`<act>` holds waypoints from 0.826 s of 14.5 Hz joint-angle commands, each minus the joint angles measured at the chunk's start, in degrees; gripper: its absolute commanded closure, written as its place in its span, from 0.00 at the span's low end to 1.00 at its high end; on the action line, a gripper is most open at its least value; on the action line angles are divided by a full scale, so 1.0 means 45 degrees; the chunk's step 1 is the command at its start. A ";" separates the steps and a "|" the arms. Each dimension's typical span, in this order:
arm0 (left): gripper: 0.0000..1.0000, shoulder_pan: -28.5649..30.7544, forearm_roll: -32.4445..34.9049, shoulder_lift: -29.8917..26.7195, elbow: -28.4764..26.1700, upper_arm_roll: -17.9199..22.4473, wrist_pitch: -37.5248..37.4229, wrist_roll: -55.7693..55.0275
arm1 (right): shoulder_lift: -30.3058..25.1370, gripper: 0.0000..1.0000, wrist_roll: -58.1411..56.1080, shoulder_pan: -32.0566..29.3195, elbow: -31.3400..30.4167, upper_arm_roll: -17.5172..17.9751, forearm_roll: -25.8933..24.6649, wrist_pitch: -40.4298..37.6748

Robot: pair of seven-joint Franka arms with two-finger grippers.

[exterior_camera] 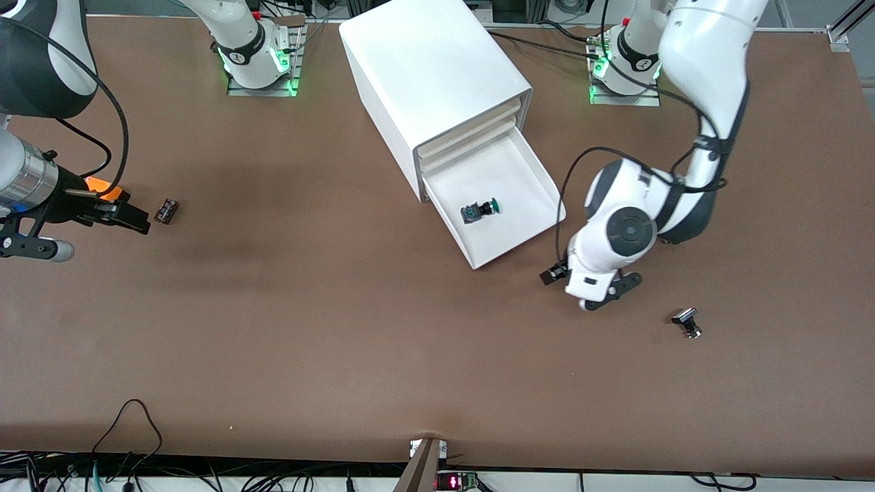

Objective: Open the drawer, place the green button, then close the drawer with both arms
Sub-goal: 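Push the open drawer shut with the left gripper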

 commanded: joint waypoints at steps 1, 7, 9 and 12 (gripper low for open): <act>0.01 -0.0484 -0.0124 0.0477 0.0098 0.0041 0.0655 -0.0872 | -0.0252 0.00 -0.0862 -0.0273 -0.0162 -0.0105 -0.0094 -0.0001; 0.01 -0.0681 -0.2292 0.0693 -0.0524 -0.0563 0.0734 -0.0990 | -0.0291 0.00 -0.1920 -0.0274 -0.0181 -0.0672 -0.0075 -0.0079; 0.01 -0.0740 -0.2311 0.0557 -0.0993 -0.1011 0.0695 -0.0971 | -0.0330 0.00 -0.1667 -0.0255 -0.0162 -0.0576 -0.0075 -0.0372; 0.01 -0.0856 -0.2331 0.0206 -0.1560 -0.1580 0.0578 -0.1010 | -0.0369 0.00 -0.1373 -0.0157 -0.0143 -0.0477 -0.0095 -0.0685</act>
